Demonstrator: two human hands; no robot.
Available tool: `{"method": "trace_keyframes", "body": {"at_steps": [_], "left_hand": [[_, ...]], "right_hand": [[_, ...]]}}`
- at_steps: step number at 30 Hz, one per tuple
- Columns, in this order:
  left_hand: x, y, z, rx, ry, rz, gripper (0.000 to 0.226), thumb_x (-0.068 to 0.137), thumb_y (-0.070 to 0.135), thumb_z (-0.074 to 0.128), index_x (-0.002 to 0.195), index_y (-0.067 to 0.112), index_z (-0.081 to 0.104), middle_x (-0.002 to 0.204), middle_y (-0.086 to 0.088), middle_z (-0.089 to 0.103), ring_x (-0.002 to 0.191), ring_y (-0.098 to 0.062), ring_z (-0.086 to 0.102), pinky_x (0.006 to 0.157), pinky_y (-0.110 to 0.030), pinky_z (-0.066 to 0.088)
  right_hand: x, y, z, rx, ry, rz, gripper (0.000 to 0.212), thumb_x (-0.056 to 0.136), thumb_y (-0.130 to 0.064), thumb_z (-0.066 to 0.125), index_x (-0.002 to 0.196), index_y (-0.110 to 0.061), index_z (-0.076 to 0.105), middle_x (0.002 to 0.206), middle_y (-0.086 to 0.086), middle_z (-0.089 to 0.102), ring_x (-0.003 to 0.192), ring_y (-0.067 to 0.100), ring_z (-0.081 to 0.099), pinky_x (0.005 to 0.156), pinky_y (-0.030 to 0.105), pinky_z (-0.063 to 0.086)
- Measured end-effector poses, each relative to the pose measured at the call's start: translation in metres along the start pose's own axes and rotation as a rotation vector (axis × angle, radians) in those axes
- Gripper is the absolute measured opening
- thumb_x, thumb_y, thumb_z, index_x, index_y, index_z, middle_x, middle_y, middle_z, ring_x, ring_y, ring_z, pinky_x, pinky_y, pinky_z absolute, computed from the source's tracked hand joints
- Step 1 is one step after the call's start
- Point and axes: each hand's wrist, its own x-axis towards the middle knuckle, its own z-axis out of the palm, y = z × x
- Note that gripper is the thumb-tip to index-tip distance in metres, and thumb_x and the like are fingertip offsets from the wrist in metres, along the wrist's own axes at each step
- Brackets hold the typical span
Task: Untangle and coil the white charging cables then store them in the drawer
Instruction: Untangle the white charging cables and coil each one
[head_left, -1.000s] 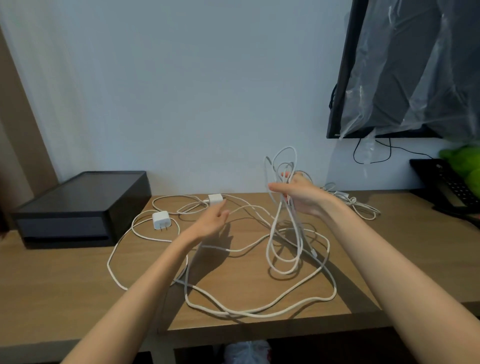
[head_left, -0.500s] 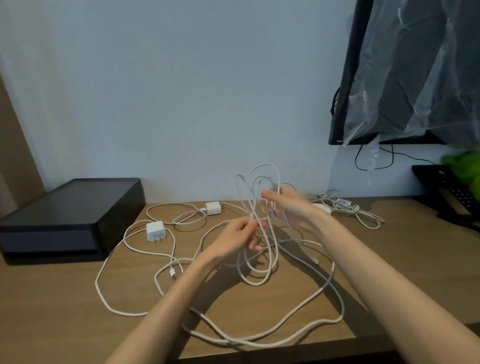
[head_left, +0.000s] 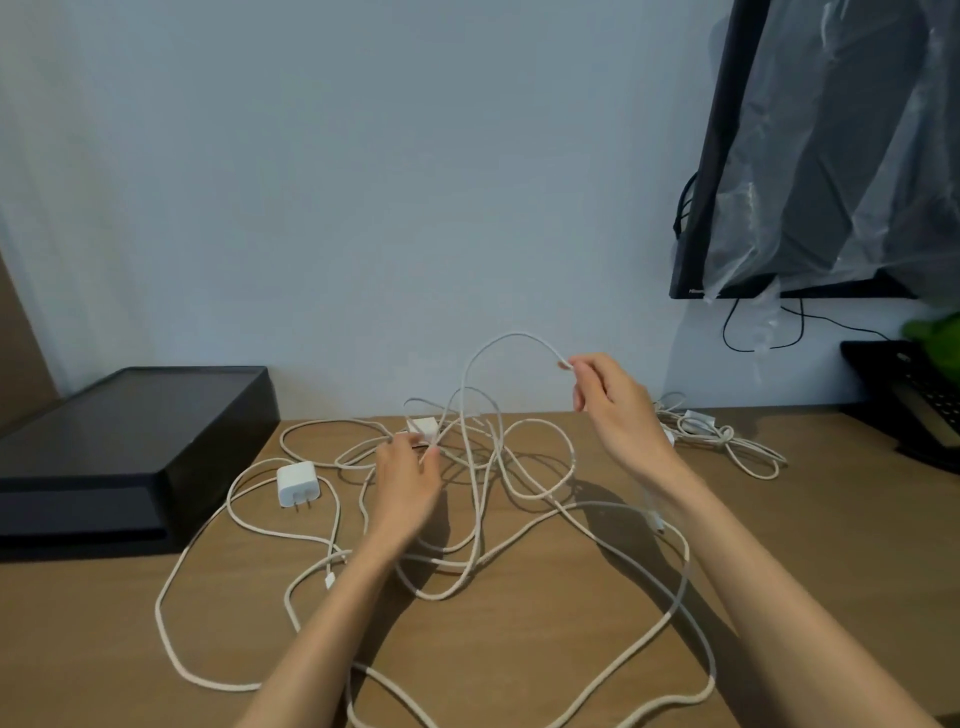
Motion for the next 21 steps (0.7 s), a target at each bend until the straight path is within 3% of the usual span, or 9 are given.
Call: {"method": "trace_keyframes", "body": {"at_steps": [1, 3, 6, 7, 9, 12, 14, 17, 21], "left_hand": [[-0.002, 0.003, -0.002, 0.037, 0.037, -0.004, 0.036, 0.098, 0.027, 0.045, 0.128, 0.008, 0.046, 0.128, -0.014, 0.04, 0.124, -0.026, 0.04, 0.103, -0.039, 0.035], [-0.006, 0.011, -0.008, 0.031, 0.105, 0.091, 0.047, 0.099, 0.033, 0.042, 0.139, 0.01, 0.035, 0.14, -0.011, 0.026, 0.133, -0.022, 0.022, 0.107, -0.03, 0.022], [-0.012, 0.03, -0.015, -0.263, -0.014, 0.194, 0.049, 0.099, 0.044, 0.031, 0.143, 0.021, 0.03, 0.143, 0.0, 0.036, 0.133, -0.012, 0.031, 0.104, -0.019, 0.027], [-0.014, 0.039, -0.018, -0.479, -0.118, 0.155, 0.049, 0.099, 0.045, 0.026, 0.142, 0.023, 0.031, 0.136, 0.003, 0.048, 0.127, -0.009, 0.042, 0.101, -0.017, 0.034], [-0.012, 0.044, -0.028, -0.849, -0.239, 0.073, 0.05, 0.098, 0.044, 0.018, 0.134, 0.018, 0.041, 0.104, -0.004, 0.071, 0.105, -0.015, 0.064, 0.094, -0.024, 0.048], [-0.012, 0.041, -0.046, -1.092, -0.376, 0.003, 0.067, 0.096, 0.053, 0.015, 0.121, 0.009, 0.059, 0.07, -0.009, 0.069, 0.076, -0.021, 0.067, 0.077, -0.028, 0.056], [-0.013, 0.041, -0.051, -1.01, -0.408, 0.005, 0.06, 0.094, 0.051, 0.023, 0.117, 0.01, 0.061, 0.065, -0.003, 0.064, 0.064, -0.014, 0.06, 0.068, -0.023, 0.052], [-0.011, 0.039, -0.043, -0.794, -0.324, 0.053, 0.03, 0.095, 0.03, 0.042, 0.109, 0.016, 0.065, 0.065, 0.006, 0.05, 0.06, -0.007, 0.044, 0.06, -0.02, 0.037], [-0.009, 0.032, -0.041, -0.586, -0.146, 0.053, 0.038, 0.097, 0.043, 0.034, 0.102, 0.024, 0.067, 0.061, 0.009, 0.031, 0.054, -0.004, 0.033, 0.053, -0.016, 0.031]], "right_hand": [[0.002, -0.006, -0.001, 0.026, 0.001, -0.031, 0.025, 0.103, -0.021, 0.037, 0.109, -0.02, 0.061, 0.072, -0.004, 0.053, 0.054, -0.003, 0.045, 0.055, 0.013, 0.034], [0.006, -0.017, -0.003, 0.057, -0.014, -0.099, 0.025, 0.102, -0.019, 0.04, 0.107, -0.02, 0.065, 0.071, -0.006, 0.053, 0.054, 0.0, 0.042, 0.053, 0.013, 0.033], [0.01, -0.029, 0.003, 0.148, -0.085, -0.131, 0.024, 0.1, -0.022, 0.046, 0.1, -0.02, 0.07, 0.066, -0.011, 0.05, 0.057, 0.006, 0.039, 0.053, 0.019, 0.031], [0.012, -0.032, 0.006, 0.187, -0.102, -0.121, 0.024, 0.1, -0.023, 0.047, 0.098, -0.02, 0.071, 0.064, -0.012, 0.05, 0.056, 0.008, 0.039, 0.053, 0.022, 0.032], [0.015, -0.035, 0.013, 0.21, -0.073, -0.108, 0.023, 0.099, -0.022, 0.049, 0.094, -0.02, 0.071, 0.062, -0.011, 0.049, 0.052, 0.006, 0.039, 0.051, 0.021, 0.032], [0.014, -0.028, 0.018, 0.068, 0.055, -0.122, 0.018, 0.097, -0.025, 0.054, 0.089, -0.022, 0.07, 0.062, -0.003, 0.053, 0.053, 0.009, 0.041, 0.051, 0.018, 0.03], [0.01, -0.022, 0.02, 0.007, 0.08, -0.116, 0.017, 0.096, -0.028, 0.055, 0.091, -0.022, 0.07, 0.066, 0.001, 0.058, 0.057, 0.01, 0.042, 0.052, 0.019, 0.031], [0.007, -0.014, 0.031, 0.029, 0.007, -0.073, 0.019, 0.099, -0.023, 0.05, 0.1, -0.022, 0.069, 0.069, -0.004, 0.058, 0.055, 0.002, 0.043, 0.051, 0.015, 0.031], [0.003, -0.009, 0.04, 0.33, -0.232, 0.112, 0.03, 0.102, -0.012, 0.038, 0.118, -0.012, 0.062, 0.083, -0.007, 0.068, 0.046, 0.004, 0.036, 0.049, 0.018, 0.031]]}}
